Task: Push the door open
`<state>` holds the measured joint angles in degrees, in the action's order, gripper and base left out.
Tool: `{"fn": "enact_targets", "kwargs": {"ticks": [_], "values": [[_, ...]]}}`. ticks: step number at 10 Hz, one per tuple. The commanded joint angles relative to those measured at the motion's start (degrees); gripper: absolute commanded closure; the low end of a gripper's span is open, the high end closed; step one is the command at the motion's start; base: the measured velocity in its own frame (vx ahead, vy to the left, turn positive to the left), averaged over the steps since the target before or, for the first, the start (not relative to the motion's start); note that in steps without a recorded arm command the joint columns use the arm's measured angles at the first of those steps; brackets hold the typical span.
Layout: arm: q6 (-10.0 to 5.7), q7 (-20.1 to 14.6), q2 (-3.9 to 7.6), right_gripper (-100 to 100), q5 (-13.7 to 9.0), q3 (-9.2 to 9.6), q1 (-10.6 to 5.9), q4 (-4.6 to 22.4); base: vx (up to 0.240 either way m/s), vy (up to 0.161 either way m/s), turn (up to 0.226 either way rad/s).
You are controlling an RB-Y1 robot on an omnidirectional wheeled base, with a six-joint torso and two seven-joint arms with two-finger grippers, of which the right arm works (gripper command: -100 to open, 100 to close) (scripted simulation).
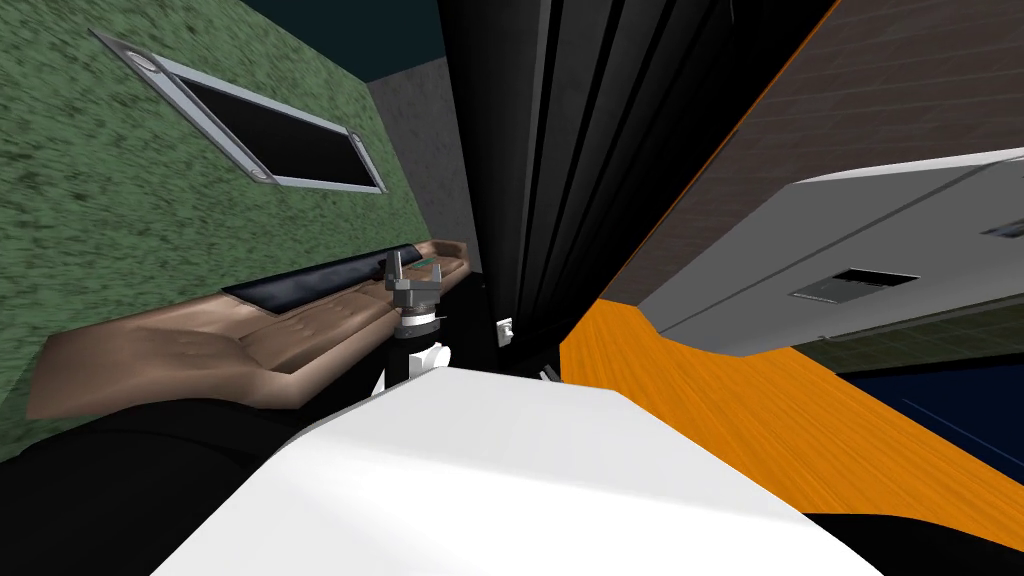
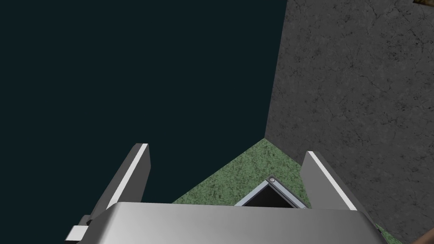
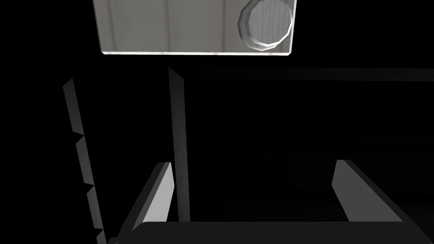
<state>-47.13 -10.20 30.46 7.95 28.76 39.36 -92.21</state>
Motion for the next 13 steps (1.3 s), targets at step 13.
{"fn": "enact_targets", "kwargs": {"ticks": [13], "values": [[-14.05,1.74,15.73,-100,-7.88,1.64,8.86,-1.94,0.005,0.066,-0.060]]}}
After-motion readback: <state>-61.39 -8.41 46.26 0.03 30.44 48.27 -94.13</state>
